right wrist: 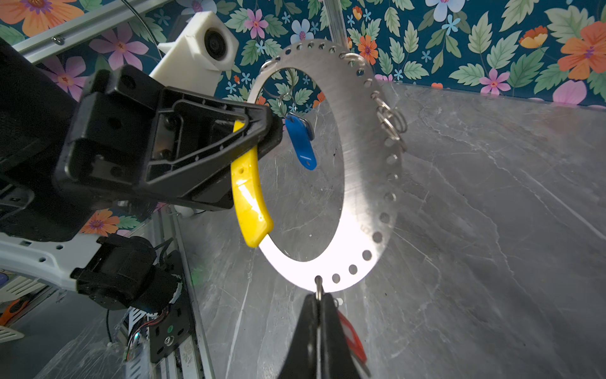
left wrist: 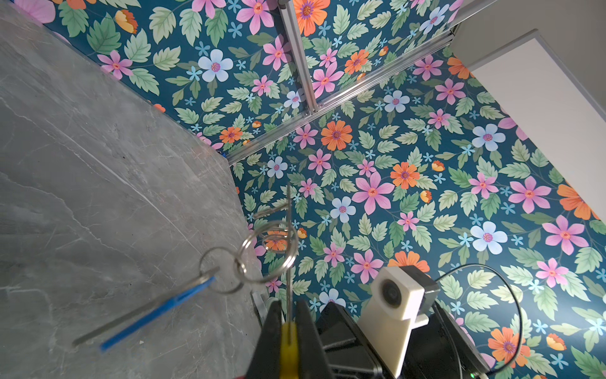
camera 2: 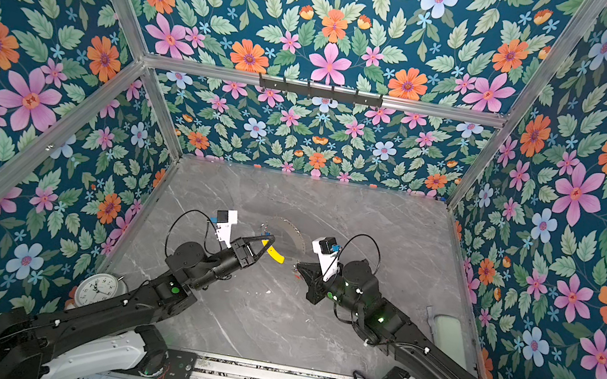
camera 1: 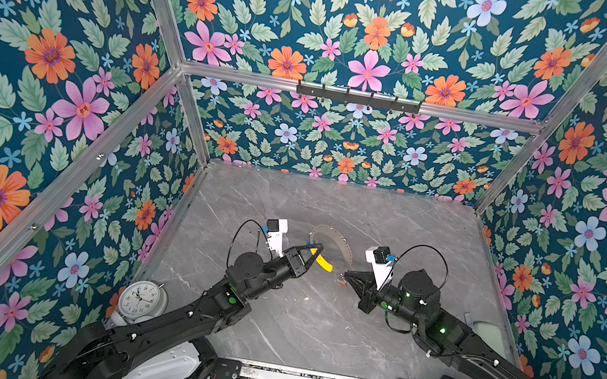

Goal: Remove the keys from the keyring

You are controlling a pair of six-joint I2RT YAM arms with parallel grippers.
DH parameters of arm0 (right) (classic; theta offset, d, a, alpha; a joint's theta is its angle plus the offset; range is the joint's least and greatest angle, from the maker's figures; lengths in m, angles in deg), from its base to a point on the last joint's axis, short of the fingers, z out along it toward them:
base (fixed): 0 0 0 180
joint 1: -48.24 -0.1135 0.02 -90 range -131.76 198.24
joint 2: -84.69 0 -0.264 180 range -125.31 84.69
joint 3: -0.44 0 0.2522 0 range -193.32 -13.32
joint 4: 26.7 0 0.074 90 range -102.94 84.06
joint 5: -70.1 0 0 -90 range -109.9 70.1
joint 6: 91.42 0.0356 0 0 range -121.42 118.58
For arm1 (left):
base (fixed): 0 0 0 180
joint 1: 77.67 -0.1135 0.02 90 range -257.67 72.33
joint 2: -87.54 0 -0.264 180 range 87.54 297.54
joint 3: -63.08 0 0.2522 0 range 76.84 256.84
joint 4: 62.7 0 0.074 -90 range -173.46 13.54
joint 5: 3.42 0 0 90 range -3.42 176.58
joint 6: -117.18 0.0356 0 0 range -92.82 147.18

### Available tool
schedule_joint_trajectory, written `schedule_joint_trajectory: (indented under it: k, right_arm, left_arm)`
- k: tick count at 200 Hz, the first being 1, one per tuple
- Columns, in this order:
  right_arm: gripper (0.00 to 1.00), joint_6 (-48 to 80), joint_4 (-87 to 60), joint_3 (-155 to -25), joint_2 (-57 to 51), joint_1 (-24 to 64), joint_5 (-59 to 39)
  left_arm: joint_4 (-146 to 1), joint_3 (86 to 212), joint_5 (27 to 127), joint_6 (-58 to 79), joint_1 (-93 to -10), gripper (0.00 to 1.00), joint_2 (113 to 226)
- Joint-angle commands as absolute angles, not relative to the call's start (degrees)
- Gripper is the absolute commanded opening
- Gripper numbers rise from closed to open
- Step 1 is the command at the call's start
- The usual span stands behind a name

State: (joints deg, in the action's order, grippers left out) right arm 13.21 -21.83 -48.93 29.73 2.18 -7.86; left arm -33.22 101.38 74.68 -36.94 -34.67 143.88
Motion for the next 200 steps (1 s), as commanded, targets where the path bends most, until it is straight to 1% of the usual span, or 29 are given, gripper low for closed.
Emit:
schedule_joint_trajectory:
  k: [1, 59, 74, 116, 144, 167, 200]
  right_arm:
    - [0.0, 12.8, -22.78, -48.74, 30.94, 2.11, -7.8]
    - [0.0, 11.57, -19.56, -50.58, 31.78, 2.1, -7.24]
    - [0.0, 11.53, -19.54, -50.74, 31.78, 2.13, -7.24]
    - [0.0, 11.29, -20.26, -51.11, 31.6, 2.11, -8.24]
    - [0.0, 11.14, -21.21, -51.71, 30.95, 2.1, -9.05]
    - [0.0, 11.01, -21.77, -52.21, 30.54, 2.1, -10.66]
    - [0.0, 9.69, -21.52, -53.4, 29.55, 2.1, -14.18]
  left_arm:
    - [-30.74, 100.93, 74.98, -37.23, -34.7, 0.0, 143.7]
    - [-28.91, 100.48, 73.96, -38.9, -34.64, 0.0, 145.27]
    - [-28.68, 100.49, 73.66, -39.26, -34.59, 0.05, 145.67]
    - [-28.12, 99.55, 73.63, -39.97, -34.57, 0.24, 146.01]
    - [-28.37, 98.88, 73.49, -40.32, -34.51, 0.42, 146.0]
    - [-29.91, 98.3, 73.75, -40.19, -34.42, 0.52, 145.36]
    - [-32.79, 96.89, 74.34, -39.39, -34.43, 0.6, 143.58]
